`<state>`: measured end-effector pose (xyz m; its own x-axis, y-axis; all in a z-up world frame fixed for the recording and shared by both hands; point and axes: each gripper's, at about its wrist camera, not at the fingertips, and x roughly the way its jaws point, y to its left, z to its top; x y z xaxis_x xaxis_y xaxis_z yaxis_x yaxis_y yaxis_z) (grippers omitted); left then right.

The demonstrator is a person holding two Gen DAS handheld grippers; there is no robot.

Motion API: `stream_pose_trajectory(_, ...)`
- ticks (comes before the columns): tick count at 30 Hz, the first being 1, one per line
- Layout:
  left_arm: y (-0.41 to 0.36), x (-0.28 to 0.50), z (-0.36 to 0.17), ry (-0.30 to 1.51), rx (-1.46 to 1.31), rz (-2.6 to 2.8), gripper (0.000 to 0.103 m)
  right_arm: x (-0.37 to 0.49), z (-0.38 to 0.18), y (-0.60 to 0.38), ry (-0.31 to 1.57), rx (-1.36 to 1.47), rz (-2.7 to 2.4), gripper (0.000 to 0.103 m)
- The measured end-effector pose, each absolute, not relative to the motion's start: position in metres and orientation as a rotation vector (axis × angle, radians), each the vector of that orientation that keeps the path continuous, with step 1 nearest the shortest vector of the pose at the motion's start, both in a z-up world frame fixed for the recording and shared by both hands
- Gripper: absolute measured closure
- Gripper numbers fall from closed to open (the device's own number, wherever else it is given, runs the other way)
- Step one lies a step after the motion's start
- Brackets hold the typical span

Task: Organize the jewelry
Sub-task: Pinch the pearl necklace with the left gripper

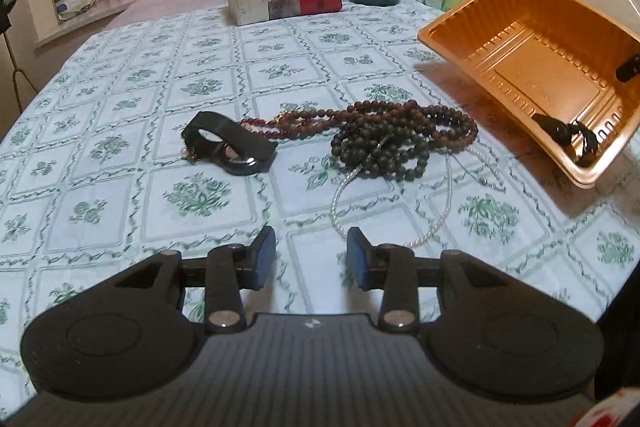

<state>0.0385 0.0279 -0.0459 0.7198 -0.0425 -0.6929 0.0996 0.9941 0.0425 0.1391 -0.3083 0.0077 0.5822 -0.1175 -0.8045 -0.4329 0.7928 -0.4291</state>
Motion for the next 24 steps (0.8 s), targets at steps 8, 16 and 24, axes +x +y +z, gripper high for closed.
stream_pose_trajectory(8, 0.012, 0.071, -0.057, 0.791, 0.095, -0.099, 0.085, 0.139, 0.008, -0.308, 0.948, -0.656, 0.197, 0.097)
stream_pose_trajectory(16, -0.005, 0.081, -0.055, 0.834, 0.230, -0.123, 0.101, 0.141, 0.007, -0.309, 0.949, -0.655, 0.195, 0.097)
stream_pose_trajectory(24, 0.011, 0.066, -0.008, 0.715, 0.237, -0.131, 0.102, 0.140, 0.007, -0.308, 0.943, -0.661, 0.193, 0.097)
